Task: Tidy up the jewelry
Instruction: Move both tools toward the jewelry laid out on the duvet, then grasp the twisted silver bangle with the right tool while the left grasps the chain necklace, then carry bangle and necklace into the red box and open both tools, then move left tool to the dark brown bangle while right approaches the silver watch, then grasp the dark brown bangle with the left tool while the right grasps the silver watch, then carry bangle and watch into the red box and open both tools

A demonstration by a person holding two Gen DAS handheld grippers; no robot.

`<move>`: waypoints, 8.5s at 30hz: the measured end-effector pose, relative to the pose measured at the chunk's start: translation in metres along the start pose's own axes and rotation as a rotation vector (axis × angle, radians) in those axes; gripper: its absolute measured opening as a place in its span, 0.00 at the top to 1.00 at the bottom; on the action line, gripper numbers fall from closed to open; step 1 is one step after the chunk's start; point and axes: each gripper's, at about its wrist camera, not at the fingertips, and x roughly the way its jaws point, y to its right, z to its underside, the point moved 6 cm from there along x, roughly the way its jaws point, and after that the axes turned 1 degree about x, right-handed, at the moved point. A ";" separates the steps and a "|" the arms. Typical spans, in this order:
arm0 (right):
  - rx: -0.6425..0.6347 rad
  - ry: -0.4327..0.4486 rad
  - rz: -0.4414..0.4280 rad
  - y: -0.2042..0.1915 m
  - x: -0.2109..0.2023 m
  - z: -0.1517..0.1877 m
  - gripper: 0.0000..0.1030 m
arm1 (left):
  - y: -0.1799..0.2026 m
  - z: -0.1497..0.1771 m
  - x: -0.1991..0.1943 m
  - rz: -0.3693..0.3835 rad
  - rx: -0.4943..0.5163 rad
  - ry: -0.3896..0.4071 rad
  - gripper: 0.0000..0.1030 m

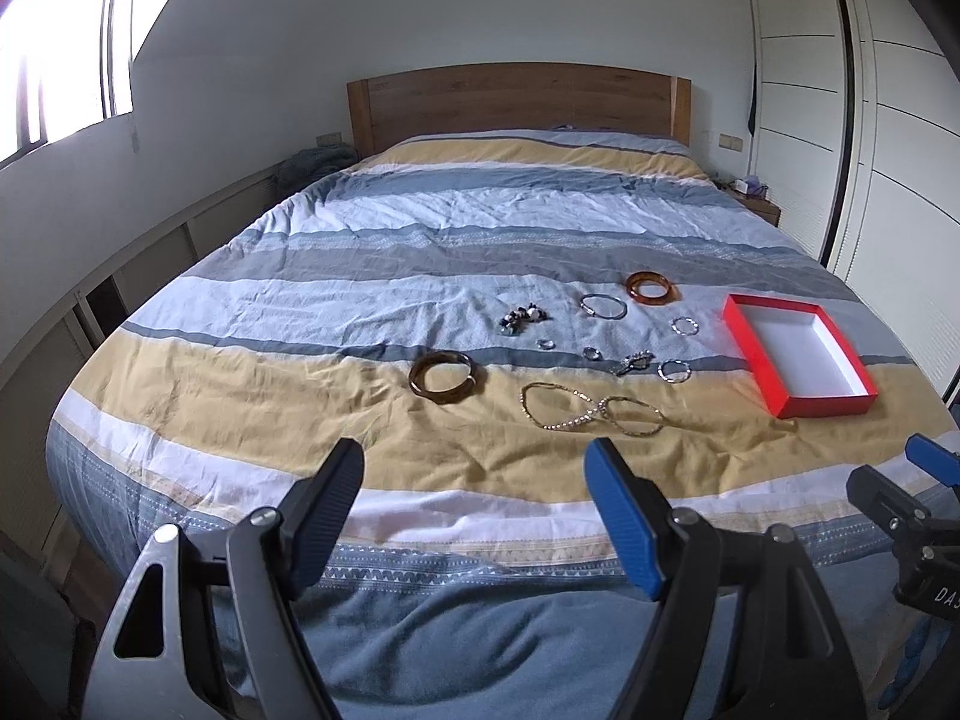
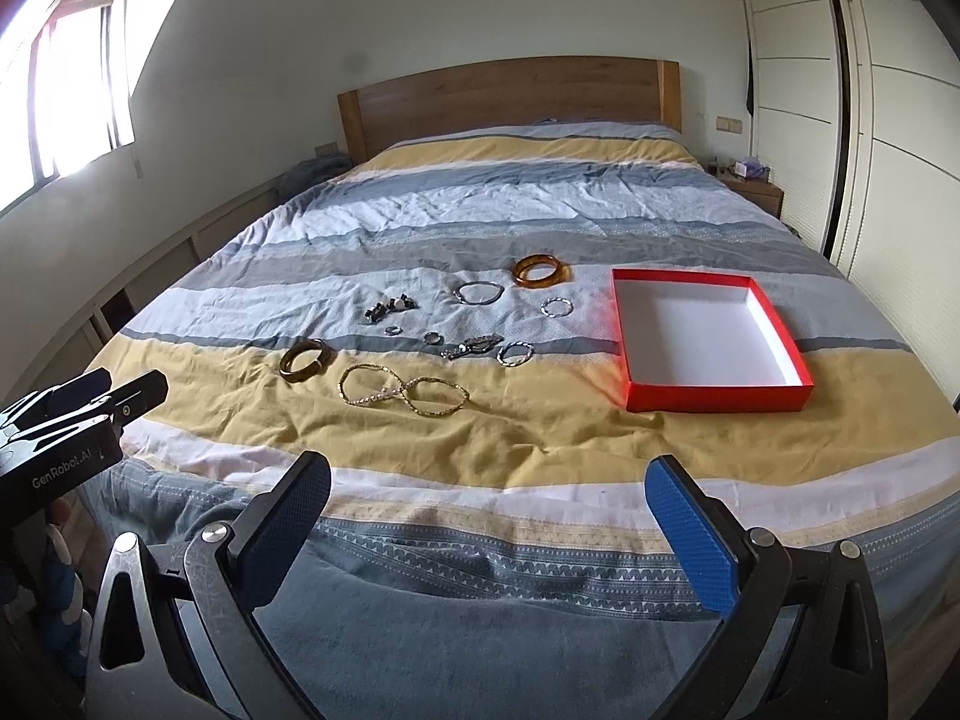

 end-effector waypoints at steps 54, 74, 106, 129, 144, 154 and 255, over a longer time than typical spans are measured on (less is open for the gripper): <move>-0.086 -0.284 -0.041 0.035 0.302 -0.049 0.64 | 0.047 0.005 0.258 0.190 -0.057 -0.385 0.97; 0.019 -0.143 -0.099 0.062 0.188 -0.076 0.64 | 0.089 -0.074 0.159 0.301 -0.011 -0.213 0.98; 0.160 -0.177 0.165 0.275 0.167 -0.063 0.64 | 0.360 -0.090 0.181 0.582 0.298 -0.296 0.98; 0.116 -0.292 0.190 0.275 0.192 -0.036 0.48 | 0.363 -0.029 0.201 0.587 0.344 -0.400 0.86; 0.088 -0.152 0.125 0.203 0.112 -0.076 0.48 | 0.242 -0.068 0.133 0.464 0.235 -0.208 0.77; 0.035 -0.120 0.006 0.099 0.093 -0.091 0.48 | 0.084 -0.076 0.119 0.274 0.079 -0.155 0.77; 0.139 -0.092 0.089 0.210 0.132 -0.109 0.75 | 0.273 -0.103 0.172 0.515 0.163 -0.245 0.92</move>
